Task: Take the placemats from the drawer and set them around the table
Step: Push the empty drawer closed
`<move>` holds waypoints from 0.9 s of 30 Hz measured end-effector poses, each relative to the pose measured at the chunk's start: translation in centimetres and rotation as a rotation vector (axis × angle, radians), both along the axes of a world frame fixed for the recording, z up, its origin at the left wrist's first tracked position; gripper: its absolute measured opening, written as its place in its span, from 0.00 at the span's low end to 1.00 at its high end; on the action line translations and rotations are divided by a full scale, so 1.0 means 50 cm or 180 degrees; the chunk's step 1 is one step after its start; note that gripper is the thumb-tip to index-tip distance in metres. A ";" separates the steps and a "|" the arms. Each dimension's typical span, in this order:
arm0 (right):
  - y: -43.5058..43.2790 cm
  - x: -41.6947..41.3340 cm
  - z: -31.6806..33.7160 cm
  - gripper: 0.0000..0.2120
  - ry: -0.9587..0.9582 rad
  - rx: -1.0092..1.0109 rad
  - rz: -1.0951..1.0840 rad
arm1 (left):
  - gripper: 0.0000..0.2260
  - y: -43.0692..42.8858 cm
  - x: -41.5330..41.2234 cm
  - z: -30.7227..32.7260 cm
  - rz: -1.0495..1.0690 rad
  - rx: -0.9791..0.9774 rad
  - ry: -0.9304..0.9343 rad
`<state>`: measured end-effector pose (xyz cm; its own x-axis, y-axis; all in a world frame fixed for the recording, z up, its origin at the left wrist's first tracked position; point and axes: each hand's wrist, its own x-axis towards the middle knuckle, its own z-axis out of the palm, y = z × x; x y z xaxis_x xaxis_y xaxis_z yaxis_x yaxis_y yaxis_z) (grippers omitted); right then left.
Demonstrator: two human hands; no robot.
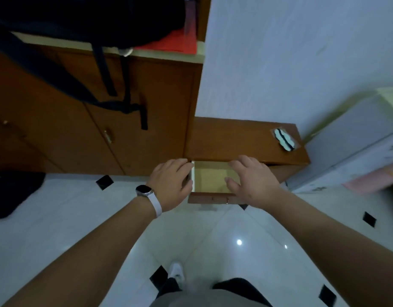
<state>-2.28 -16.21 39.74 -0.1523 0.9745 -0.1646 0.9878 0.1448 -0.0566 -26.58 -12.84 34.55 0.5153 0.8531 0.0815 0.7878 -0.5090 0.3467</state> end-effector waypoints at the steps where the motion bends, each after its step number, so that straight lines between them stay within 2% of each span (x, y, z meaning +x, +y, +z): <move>1: 0.002 0.015 -0.005 0.23 -0.0013 -0.0005 -0.0076 | 0.19 0.010 0.014 -0.008 -0.0065 0.0052 -0.0019; 5: 0.005 0.073 -0.040 0.24 0.0055 0.0004 -0.0331 | 0.17 0.034 0.058 -0.051 -0.0148 -0.0082 0.0022; 12: 0.018 0.186 -0.130 0.23 0.0156 -0.0234 -0.0432 | 0.20 0.053 0.141 -0.119 -0.0098 -0.0511 0.0399; 17: 0.049 0.274 -0.207 0.22 0.0336 -0.0316 -0.0351 | 0.18 0.065 0.223 -0.158 0.0128 -0.0694 0.0511; 21: 0.086 0.366 -0.286 0.26 0.0520 -0.0483 -0.0218 | 0.18 0.077 0.299 -0.213 0.0340 -0.0860 0.0673; 27: 0.139 0.450 -0.401 0.28 0.0553 -0.0544 -0.0022 | 0.25 0.099 0.374 -0.331 0.0819 -0.1129 0.0827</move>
<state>20.20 -9.23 19.70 -0.1861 0.9359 -0.2990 0.9620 0.1118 -0.2490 -7.89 -7.88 17.99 0.2495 0.9070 -0.3392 0.9554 -0.1734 0.2390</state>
